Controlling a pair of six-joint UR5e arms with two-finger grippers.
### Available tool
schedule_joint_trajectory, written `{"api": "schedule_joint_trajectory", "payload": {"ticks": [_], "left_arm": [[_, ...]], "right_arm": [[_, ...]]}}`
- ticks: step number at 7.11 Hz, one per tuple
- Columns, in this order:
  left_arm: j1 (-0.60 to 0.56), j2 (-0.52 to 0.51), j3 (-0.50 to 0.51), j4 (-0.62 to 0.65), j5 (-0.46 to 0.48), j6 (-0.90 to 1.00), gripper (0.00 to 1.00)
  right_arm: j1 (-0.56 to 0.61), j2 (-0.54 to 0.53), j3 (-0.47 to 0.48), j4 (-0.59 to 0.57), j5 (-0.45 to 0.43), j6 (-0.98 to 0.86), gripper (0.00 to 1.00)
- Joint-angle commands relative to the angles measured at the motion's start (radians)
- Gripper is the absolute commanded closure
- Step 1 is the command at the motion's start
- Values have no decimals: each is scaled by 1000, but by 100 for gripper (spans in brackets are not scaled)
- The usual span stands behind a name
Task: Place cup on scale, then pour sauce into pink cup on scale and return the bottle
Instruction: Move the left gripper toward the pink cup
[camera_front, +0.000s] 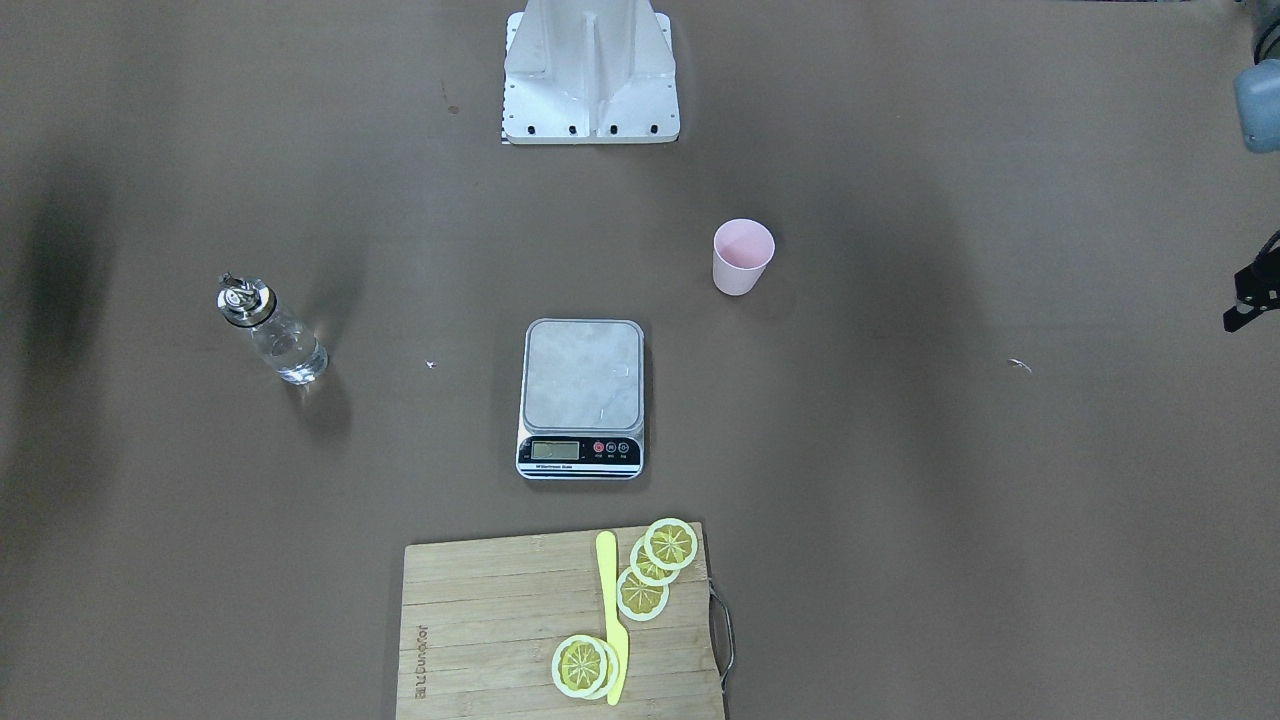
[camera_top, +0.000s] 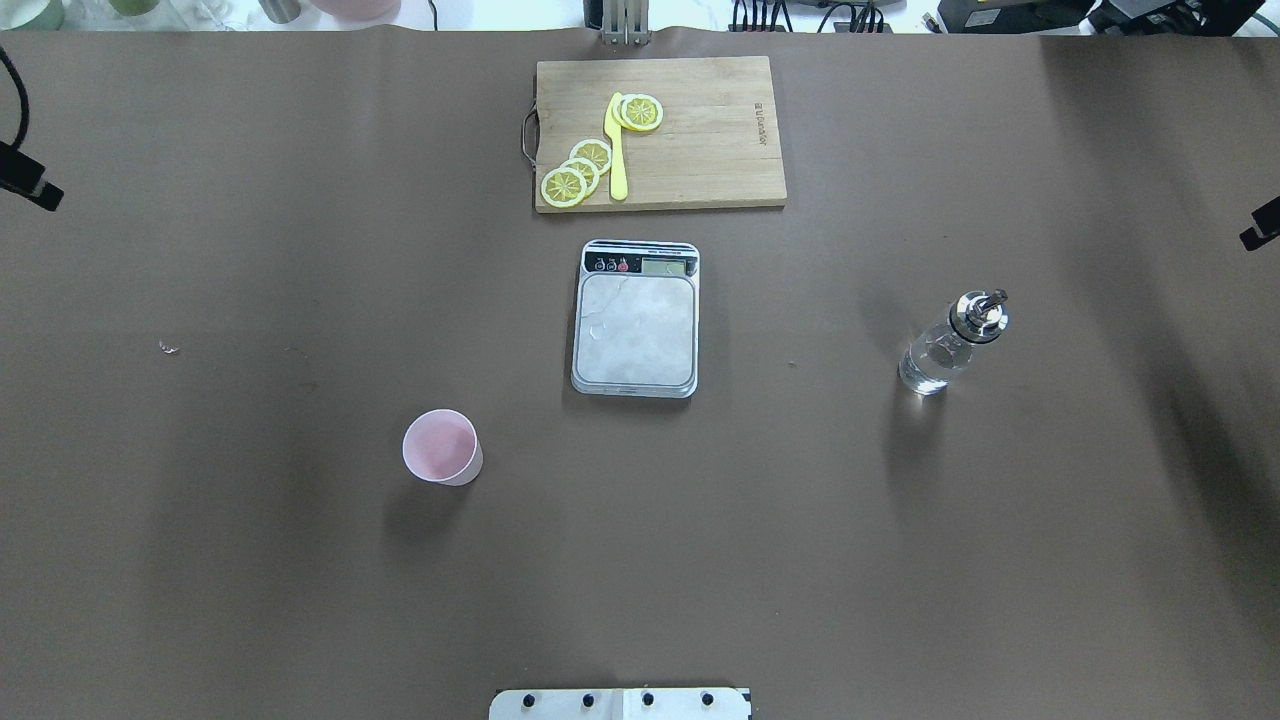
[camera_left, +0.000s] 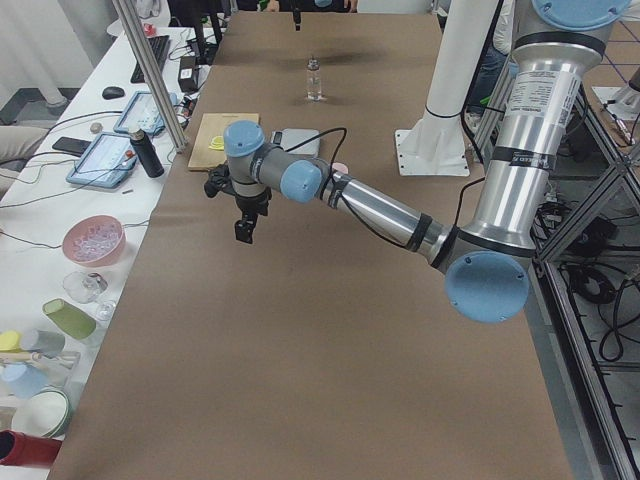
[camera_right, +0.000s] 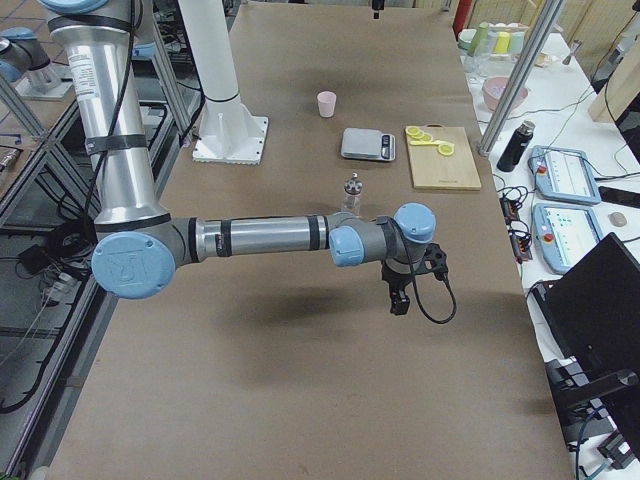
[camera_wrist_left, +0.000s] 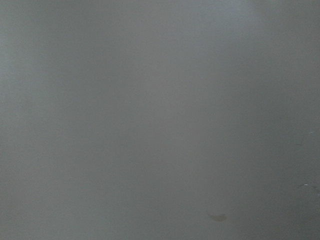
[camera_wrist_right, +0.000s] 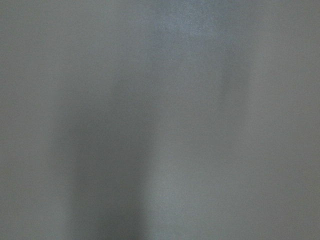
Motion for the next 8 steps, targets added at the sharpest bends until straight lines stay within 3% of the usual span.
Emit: {"api": "schedule_joint_trajectory", "payload": {"ticks": [1,2,4,6,8], "left_arm": [[153,5,-112,-2,8,-269,1],[240,4,-163,-8,27,-403,1],[420,-10,-228,-10,158,-616,1],[488,-58,-228,-10,174,-716,1],[557,-81,-226,-8,243,-779,1]], "right_arm": [[9,-1,13,4,-2,-1,0],[9,2,17,3,-3,1,0],[8,10,25,4,-3,7,0],[9,-5,117,6,-11,11,0],[9,-72,183,167,-63,13,0]]}}
